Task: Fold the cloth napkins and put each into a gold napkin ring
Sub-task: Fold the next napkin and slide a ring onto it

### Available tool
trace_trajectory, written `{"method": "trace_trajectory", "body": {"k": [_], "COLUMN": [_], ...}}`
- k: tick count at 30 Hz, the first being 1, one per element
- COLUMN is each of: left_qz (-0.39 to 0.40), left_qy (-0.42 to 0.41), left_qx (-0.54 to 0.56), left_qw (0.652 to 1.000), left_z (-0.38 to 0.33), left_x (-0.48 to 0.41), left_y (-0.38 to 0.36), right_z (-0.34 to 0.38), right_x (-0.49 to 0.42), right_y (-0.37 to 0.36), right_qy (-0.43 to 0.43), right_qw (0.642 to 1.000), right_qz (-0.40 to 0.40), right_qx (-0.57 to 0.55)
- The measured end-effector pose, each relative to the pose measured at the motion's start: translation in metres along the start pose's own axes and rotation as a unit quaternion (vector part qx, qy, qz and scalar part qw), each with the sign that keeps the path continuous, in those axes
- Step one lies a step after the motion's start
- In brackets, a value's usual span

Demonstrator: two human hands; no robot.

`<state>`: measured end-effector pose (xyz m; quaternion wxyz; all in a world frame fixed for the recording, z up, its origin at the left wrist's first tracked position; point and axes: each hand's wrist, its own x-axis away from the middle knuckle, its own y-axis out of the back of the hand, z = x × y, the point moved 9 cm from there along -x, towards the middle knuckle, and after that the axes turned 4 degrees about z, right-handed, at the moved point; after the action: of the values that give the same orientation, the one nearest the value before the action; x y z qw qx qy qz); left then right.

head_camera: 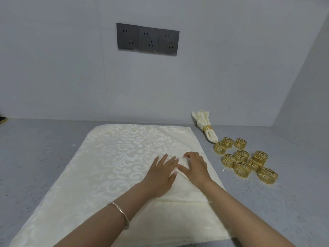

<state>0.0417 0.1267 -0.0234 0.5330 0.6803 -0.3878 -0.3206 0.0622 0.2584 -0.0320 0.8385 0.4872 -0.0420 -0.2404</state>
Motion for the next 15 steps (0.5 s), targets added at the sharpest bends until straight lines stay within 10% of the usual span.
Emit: {"method": "trace_trajectory", "body": {"k": [15], "left_qz": [0.028], "left_qy": [0.031], "left_qx": [0.019], "left_qw": [0.999], "left_z": [0.014], "left_x": [-0.005], "left_y": [-0.022], "right_z": [-0.016], "right_x": [0.093], "right_y": [0.02], "right_qy": [0.136], "right_qw": [0.985], "right_qz": [0.087], "right_qx": [-0.061]}}
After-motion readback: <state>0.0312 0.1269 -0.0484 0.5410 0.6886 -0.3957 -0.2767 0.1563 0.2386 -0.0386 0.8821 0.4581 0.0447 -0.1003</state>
